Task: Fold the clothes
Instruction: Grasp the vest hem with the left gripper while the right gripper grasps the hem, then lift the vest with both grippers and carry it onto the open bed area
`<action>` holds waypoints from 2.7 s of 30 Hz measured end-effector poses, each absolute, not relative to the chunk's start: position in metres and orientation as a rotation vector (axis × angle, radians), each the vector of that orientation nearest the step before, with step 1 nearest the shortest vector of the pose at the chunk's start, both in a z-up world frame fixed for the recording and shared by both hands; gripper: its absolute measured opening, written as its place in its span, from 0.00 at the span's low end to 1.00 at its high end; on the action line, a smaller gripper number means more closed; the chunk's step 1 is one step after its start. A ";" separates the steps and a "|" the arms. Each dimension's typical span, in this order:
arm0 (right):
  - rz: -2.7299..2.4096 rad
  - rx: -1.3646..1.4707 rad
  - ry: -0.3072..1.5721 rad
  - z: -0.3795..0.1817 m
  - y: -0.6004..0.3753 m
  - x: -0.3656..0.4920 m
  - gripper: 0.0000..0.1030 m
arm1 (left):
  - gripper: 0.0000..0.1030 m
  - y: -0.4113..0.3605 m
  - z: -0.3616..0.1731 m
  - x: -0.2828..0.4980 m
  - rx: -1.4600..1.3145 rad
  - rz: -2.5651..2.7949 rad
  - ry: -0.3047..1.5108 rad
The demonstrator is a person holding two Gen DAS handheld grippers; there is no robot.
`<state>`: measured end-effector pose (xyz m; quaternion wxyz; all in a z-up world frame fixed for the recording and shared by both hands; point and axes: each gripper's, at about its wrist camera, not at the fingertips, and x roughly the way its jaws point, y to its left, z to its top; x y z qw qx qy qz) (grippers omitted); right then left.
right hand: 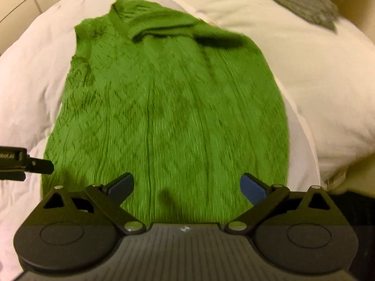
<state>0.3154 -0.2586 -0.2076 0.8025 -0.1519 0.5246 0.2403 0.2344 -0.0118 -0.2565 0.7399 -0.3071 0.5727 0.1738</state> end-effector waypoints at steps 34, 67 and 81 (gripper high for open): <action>0.729 -0.506 0.669 -0.159 -0.185 0.396 0.12 | 0.09 0.000 -0.177 0.276 -0.607 0.263 0.908; 1.429 -0.318 0.889 -0.040 0.135 -0.076 0.24 | 0.00 0.236 -0.026 -0.388 -0.668 1.019 0.585; 1.239 -0.556 1.176 -0.131 0.098 -0.203 0.55 | 0.14 0.201 -0.137 -0.456 -0.897 0.892 0.997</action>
